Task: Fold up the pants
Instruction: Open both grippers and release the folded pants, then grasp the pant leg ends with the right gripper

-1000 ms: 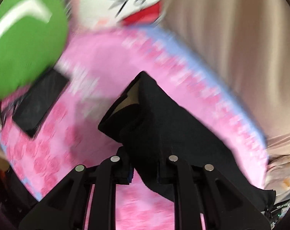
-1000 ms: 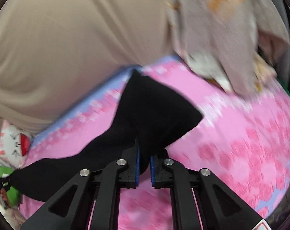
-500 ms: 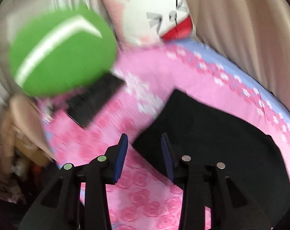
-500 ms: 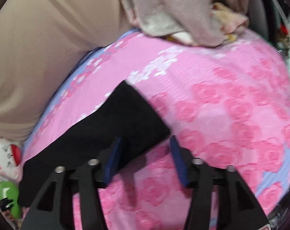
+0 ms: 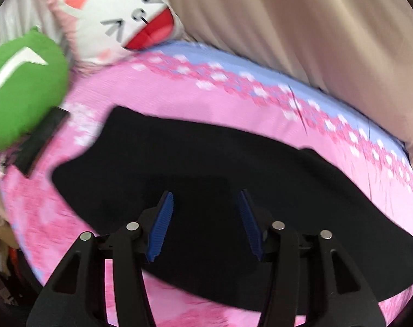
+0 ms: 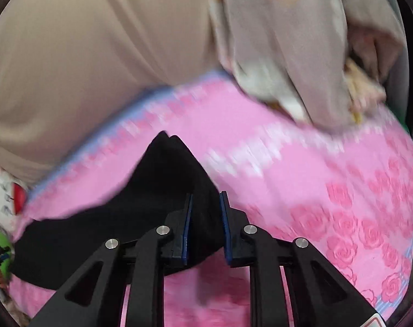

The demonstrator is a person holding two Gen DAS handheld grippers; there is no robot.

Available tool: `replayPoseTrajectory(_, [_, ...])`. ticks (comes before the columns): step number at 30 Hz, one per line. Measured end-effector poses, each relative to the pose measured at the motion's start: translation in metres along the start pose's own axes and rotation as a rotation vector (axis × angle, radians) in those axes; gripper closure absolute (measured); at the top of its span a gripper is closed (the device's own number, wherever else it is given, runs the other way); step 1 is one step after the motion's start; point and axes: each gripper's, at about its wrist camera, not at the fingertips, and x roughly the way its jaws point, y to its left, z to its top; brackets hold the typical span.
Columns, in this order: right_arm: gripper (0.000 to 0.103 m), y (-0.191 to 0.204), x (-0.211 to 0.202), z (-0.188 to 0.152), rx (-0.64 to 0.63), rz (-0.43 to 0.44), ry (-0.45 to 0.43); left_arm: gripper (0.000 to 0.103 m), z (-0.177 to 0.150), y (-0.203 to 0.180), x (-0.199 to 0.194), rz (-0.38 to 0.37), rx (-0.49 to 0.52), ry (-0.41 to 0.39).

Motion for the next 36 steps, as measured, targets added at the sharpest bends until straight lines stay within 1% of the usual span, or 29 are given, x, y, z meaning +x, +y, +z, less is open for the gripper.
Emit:
replayPoseTrajectory(1, [0.087, -0.005, 0.01, -0.004, 0.008, -0.022, 0.043, 0.055, -0.004, -0.004, 0.01, -0.001, 0.001, 0.021])
replayPoseTrajectory(2, [0.085, -0.009, 0.011, -0.009, 0.029, 0.022, 0.037, 0.055, -0.007, -0.009, 0.021, -0.006, 0.001, 0.045])
replayPoseTrajectory(3, [0.08, -0.011, 0.008, -0.01, 0.047, 0.032, 0.027, 0.055, -0.011, -0.013, 0.026, -0.006, 0.0, 0.057])
replayPoseTrajectory(4, [0.069, -0.014, 0.003, -0.011, 0.076, 0.04, 0.022, 0.055, -0.016, -0.018, 0.03, -0.004, 0.003, 0.065])
replayPoseTrajectory(6, [0.054, -0.017, -0.001, -0.014, 0.1, 0.047, 0.02, 0.055, -0.022, -0.026, 0.035, 0.02, 0.029, 0.042])
replayPoseTrajectory(7, [0.052, -0.017, -0.001, -0.016, 0.101, 0.042, 0.031, 0.055, -0.024, -0.027, 0.034, 0.026, 0.04, 0.029])
replayPoseTrajectory(8, [0.049, -0.016, 0.001, -0.018, 0.103, 0.045, 0.042, 0.055, -0.026, -0.03, 0.033, 0.011, 0.05, 0.016])
replayPoseTrajectory(10, [0.036, -0.012, 0.001, -0.023, 0.109, 0.073, 0.037, 0.054, -0.03, -0.033, 0.031, -0.017, 0.051, 0.0])
replayPoseTrajectory(11, [0.033, -0.01, 0.001, -0.024, 0.113, 0.088, 0.037, 0.053, -0.031, -0.034, 0.029, -0.026, 0.052, -0.008])
replayPoseTrajectory(12, [0.029, -0.008, 0.002, -0.024, 0.116, 0.1, 0.036, 0.049, -0.033, -0.035, 0.029, -0.041, 0.055, -0.017])
replayPoseTrajectory(14, [0.03, -0.003, 0.006, -0.024, 0.106, 0.107, 0.033, 0.043, -0.035, -0.038, 0.03, -0.061, 0.06, -0.026])
replayPoseTrajectory(15, [0.031, 0.001, 0.008, -0.022, 0.093, 0.097, 0.037, 0.042, -0.036, -0.04, 0.031, -0.058, 0.071, -0.031])
replayPoseTrajectory(17, [0.057, 0.009, 0.013, -0.018, 0.075, 0.09, 0.048, 0.042, -0.037, -0.044, 0.033, -0.047, 0.09, -0.039])
replayPoseTrajectory(18, [0.085, 0.011, 0.015, -0.015, 0.074, 0.098, 0.055, 0.042, -0.037, -0.046, 0.032, -0.046, 0.098, -0.045])
replayPoseTrajectory(19, [0.085, 0.012, 0.016, -0.01, 0.09, 0.118, 0.051, 0.042, -0.037, -0.047, 0.032, -0.053, 0.101, -0.05])
replayPoseTrajectory(20, [0.085, 0.012, 0.013, -0.006, 0.1, 0.126, 0.026, 0.042, -0.036, -0.048, 0.033, -0.056, 0.102, -0.053])
replayPoseTrajectory(22, [0.085, 0.018, -0.008, 0.001, 0.077, 0.137, -0.069, 0.042, -0.034, -0.049, 0.035, -0.046, 0.109, -0.053])
replayPoseTrajectory(23, [0.084, 0.022, -0.013, 0.002, 0.056, 0.128, -0.085, 0.042, -0.034, -0.05, 0.037, -0.037, 0.117, -0.049])
replayPoseTrajectory(24, [0.074, 0.023, -0.01, 0.002, 0.021, 0.071, -0.065, 0.041, -0.034, -0.051, 0.039, -0.031, 0.122, -0.049])
replayPoseTrajectory(25, [0.068, 0.022, -0.004, 0.001, -0.005, 0.015, -0.03, 0.041, -0.034, -0.051, 0.04, -0.026, 0.125, -0.051])
replayPoseTrajectory(26, [0.066, 0.016, 0.004, -0.001, -0.022, -0.081, 0.008, 0.041, -0.034, -0.052, 0.04, -0.02, 0.128, -0.053])
replayPoseTrajectory(27, [0.057, 0.01, 0.006, -0.002, -0.017, -0.148, 0.024, 0.041, -0.033, -0.052, 0.039, -0.02, 0.129, -0.055])
replayPoseTrajectory(28, [0.056, 0.002, 0.001, -0.002, 0.011, -0.129, 0.011, 0.041, -0.031, -0.053, 0.038, -0.023, 0.125, -0.058])
replayPoseTrajectory(29, [0.055, -0.003, -0.009, -0.001, 0.04, -0.093, -0.029, 0.041, -0.027, -0.053, 0.035, -0.037, 0.121, -0.06])
replayPoseTrajectory(30, [0.05, -0.002, -0.016, 0.003, 0.042, -0.082, -0.056, 0.041, -0.021, -0.055, 0.035, -0.052, 0.122, -0.053])
replayPoseTrajectory(31, [0.047, 0.001, -0.018, 0.008, 0.02, -0.073, -0.061, 0.041, -0.016, -0.057, 0.036, -0.063, 0.124, -0.04])
replayPoseTrajectory(33, [0.047, 0.016, -0.009, 0.019, -0.052, -0.061, -0.039, 0.041, 0.0, -0.062, 0.043, -0.081, 0.122, -0.013])
replayPoseTrajectory(34, [0.044, 0.021, -0.002, 0.023, -0.078, -0.059, -0.023, 0.041, 0.006, -0.066, 0.047, -0.081, 0.127, -0.007])
replayPoseTrajectory(36, [0.044, 0.034, 0.017, 0.028, -0.125, -0.05, 0.02, 0.041, 0.019, -0.073, 0.059, -0.067, 0.137, 0.0])
